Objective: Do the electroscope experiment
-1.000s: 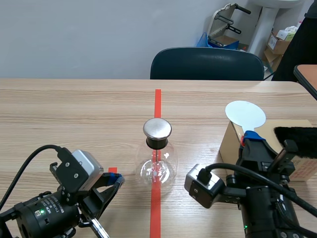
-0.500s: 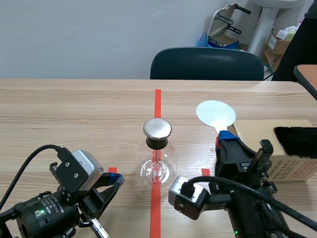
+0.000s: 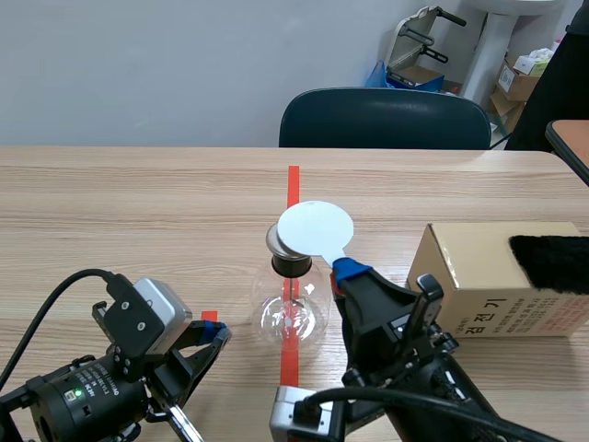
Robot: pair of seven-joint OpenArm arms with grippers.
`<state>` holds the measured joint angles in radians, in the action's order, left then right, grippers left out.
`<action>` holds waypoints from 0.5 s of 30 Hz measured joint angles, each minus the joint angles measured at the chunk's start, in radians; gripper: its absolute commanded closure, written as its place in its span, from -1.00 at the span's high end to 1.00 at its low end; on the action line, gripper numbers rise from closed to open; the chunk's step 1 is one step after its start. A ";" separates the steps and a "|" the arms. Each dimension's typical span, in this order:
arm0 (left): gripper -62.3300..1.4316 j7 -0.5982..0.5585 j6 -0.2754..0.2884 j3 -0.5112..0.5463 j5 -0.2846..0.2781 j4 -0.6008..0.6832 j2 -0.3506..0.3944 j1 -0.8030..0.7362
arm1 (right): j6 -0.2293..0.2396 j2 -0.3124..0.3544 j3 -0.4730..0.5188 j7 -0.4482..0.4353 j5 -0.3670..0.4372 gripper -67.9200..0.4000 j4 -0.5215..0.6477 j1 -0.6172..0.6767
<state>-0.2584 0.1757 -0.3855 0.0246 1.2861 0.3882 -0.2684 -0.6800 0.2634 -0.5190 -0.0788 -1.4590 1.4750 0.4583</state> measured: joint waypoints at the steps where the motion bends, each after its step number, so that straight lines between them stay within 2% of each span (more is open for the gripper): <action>1: -0.82 0.000 0.000 0.000 0.000 0.000 0.000 0.000 | 0.000 0.000 0.000 -0.020 0.000 -0.96 0.000 0.000; 6: -0.82 0.000 0.000 0.000 0.000 0.000 0.000 0.000 | 0.000 0.000 0.000 -0.075 0.000 -0.96 0.000 0.000; 15: -0.82 0.000 0.000 0.000 0.000 0.000 0.000 0.000 | 0.000 0.000 0.000 -0.082 0.000 -0.96 0.000 0.000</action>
<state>-0.2584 0.1757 -0.3855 0.0246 1.2861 0.3882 -0.2684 -0.6800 0.2634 -0.5190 -0.1608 -1.4590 1.4750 0.4583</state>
